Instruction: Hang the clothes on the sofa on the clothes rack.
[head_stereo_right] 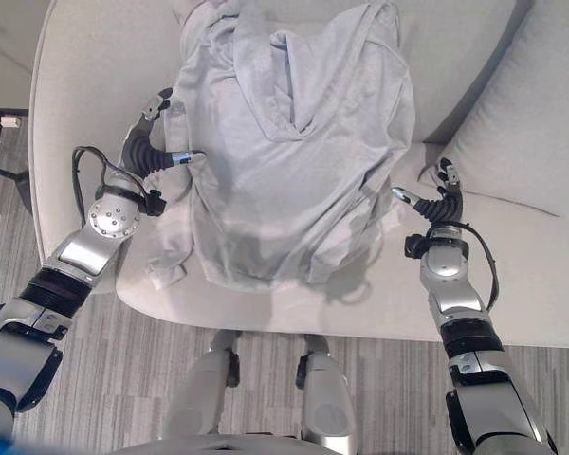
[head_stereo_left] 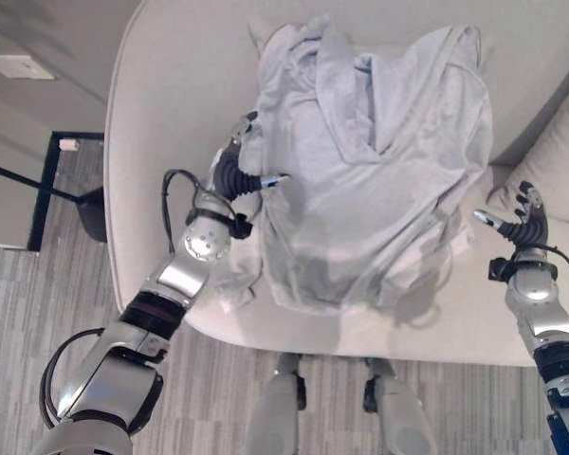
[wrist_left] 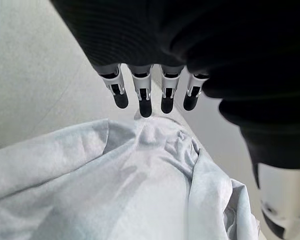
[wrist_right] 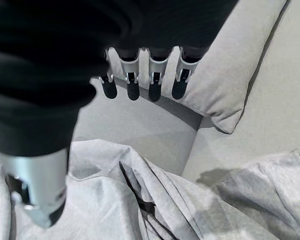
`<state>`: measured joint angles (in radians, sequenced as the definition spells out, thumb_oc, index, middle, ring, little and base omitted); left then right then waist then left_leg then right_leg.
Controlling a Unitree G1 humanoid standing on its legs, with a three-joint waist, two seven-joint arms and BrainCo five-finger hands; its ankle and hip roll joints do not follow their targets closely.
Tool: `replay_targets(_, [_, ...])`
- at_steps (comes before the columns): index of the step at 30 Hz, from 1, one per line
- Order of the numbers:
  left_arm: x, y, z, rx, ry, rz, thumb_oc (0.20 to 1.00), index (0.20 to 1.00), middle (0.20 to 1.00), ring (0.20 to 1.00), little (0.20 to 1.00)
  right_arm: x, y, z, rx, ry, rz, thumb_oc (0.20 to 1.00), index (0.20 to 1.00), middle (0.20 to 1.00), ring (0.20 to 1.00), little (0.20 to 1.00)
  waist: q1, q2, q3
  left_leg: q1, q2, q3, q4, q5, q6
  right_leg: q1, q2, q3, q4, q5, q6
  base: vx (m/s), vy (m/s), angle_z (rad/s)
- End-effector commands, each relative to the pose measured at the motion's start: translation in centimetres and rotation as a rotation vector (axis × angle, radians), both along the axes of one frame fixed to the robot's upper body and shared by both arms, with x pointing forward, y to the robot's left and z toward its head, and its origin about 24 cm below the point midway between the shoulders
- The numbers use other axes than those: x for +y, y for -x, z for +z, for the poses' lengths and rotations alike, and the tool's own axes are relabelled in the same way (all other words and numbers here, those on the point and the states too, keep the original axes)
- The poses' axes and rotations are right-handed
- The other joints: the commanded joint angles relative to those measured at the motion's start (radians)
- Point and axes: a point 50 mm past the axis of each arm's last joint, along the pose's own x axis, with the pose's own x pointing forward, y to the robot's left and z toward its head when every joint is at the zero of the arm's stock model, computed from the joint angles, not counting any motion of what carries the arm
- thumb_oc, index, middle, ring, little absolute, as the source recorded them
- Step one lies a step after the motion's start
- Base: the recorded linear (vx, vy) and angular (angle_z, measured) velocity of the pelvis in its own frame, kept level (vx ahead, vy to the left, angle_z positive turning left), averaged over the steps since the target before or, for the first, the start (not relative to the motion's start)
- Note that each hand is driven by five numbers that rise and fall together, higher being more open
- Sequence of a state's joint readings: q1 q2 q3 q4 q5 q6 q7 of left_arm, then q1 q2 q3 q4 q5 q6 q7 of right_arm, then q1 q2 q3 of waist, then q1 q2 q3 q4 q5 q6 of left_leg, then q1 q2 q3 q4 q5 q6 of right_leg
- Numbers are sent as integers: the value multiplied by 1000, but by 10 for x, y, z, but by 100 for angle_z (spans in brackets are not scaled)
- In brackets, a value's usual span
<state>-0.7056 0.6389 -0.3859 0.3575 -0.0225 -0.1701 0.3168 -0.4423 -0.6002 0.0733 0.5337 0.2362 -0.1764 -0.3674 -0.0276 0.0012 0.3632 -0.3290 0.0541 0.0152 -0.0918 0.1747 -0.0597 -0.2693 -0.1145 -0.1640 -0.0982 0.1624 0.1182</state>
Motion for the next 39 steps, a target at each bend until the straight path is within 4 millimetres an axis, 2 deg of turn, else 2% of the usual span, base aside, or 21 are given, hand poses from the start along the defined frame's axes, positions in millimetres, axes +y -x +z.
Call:
replay_targets(1, [3, -7, 14, -65, -43, 22, 1000, 1000, 1000, 1000, 1000, -9, -3, 13, -70, -8, -39, 1000, 1000, 1000, 1000, 1000, 5, -9, -102, -19, -13, -19, 5, -44, -42, -99, -71, 58, 11, 20, 137, 0, 0, 0])
replay_targets(7, [12, -24, 33, -78, -182, 121, 1000, 1000, 1000, 1000, 1000, -1, -29, 36, -68, -14, 8, 1000, 1000, 1000, 1000, 1000, 12, -6, -95, -35, -17, -13, 5, -33, -46, -122, -70, 57, 11, 34, 140, 0, 0, 0])
replay_targets(10, [13, -29, 45, -98, -250, 154, 1000, 1000, 1000, 1000, 1000, -3, -36, 49, -65, 18, 3, 1000, 1000, 1000, 1000, 1000, 13, -1, -93, -47, -18, -11, 5, -26, -49, -135, -68, 56, 11, 39, 143, 0, 0, 0])
replay_targets(15, [16, -31, 60, -131, -265, 184, 1000, 1000, 1000, 1000, 1000, -9, -39, 61, -72, 44, -20, 1000, 1000, 1000, 1000, 1000, 9, 3, -90, -57, -18, -7, 5, -20, -50, -144, -65, 55, 11, 41, 144, 2, -1, 1])
replay_targets(21, [21, -33, 64, -133, -280, 210, 1000, 1000, 1000, 1000, 1000, -11, -41, 64, -63, 38, -12, 1000, 1000, 1000, 1000, 1000, 7, 4, -90, -56, -18, -6, 5, -20, -51, -145, -65, 54, 11, 42, 144, 4, -3, 1])
replay_targets(30, [33, -38, 68, -96, -311, 261, 1000, 1000, 1000, 1000, 1000, -6, -53, 82, -62, 50, 13, 1000, 1000, 1000, 1000, 1000, 7, 4, -86, -74, -19, -1, 5, -12, -54, -166, -62, 54, 11, 53, 144, 0, 0, 0])
replay_targets(39, [35, -44, 67, -40, -260, 262, 1000, 1000, 1000, 1000, 1000, 8, -63, 99, -85, 33, 74, 1000, 1000, 1000, 1000, 1000, 7, 1, -78, -94, -21, 1, 5, -3, -55, -189, -59, 55, 11, 61, 144, 0, 0, 0])
